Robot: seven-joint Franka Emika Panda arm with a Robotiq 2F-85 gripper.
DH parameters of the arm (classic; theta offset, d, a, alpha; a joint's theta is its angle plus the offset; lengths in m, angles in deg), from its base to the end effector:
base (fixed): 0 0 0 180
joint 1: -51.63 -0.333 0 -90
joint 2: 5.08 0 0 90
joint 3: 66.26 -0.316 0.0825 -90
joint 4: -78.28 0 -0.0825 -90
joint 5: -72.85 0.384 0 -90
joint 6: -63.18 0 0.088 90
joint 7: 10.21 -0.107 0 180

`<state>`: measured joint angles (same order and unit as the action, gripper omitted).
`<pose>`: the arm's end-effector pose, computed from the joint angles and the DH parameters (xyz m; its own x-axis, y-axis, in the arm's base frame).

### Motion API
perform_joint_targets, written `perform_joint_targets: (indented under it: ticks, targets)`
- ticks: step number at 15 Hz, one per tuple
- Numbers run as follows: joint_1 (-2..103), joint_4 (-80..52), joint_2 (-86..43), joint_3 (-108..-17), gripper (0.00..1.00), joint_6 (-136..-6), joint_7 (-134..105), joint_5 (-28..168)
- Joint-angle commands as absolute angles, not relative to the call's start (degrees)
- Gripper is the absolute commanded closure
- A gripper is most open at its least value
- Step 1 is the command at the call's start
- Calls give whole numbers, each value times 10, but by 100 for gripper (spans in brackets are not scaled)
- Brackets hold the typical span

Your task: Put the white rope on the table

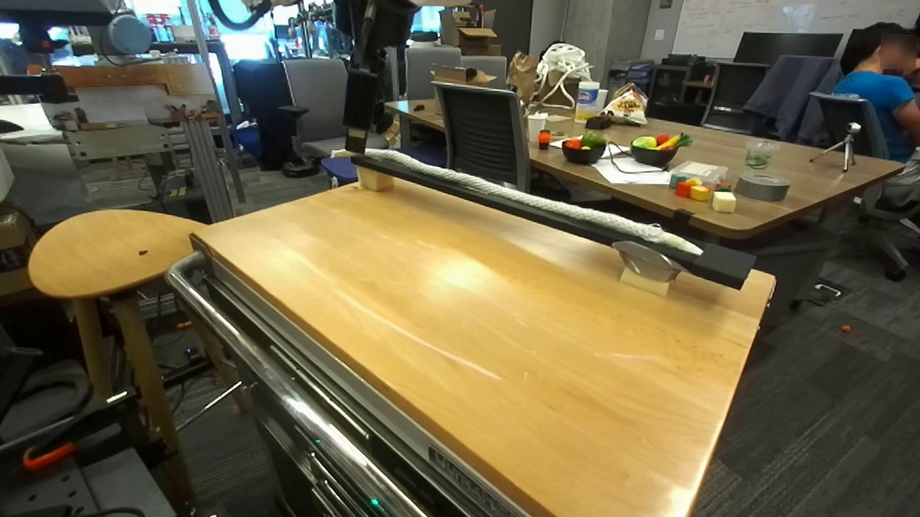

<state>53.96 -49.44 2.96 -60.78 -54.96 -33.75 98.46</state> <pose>0.4980 -0.0461 0.4341 0.7290 -0.6485 -0.2193 -0.6811 -0.6551 -0.3270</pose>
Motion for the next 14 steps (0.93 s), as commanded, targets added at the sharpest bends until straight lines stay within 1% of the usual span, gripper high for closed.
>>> perform_joint_targets:
  ticks: [1,5,6,8,12,14]
  targets:
    - [533,-390,-34,-642,0,-559,-443,983]
    - [510,-297,-109,-673,0,-636,-533,1002]
    - [518,-356,-61,-664,0,-614,-499,990]
    - [513,-344,-79,-667,0,-618,-505,990]
    - [518,-367,-65,-660,0,-618,-500,976]
    - [513,-358,-78,-664,0,-623,-504,964]
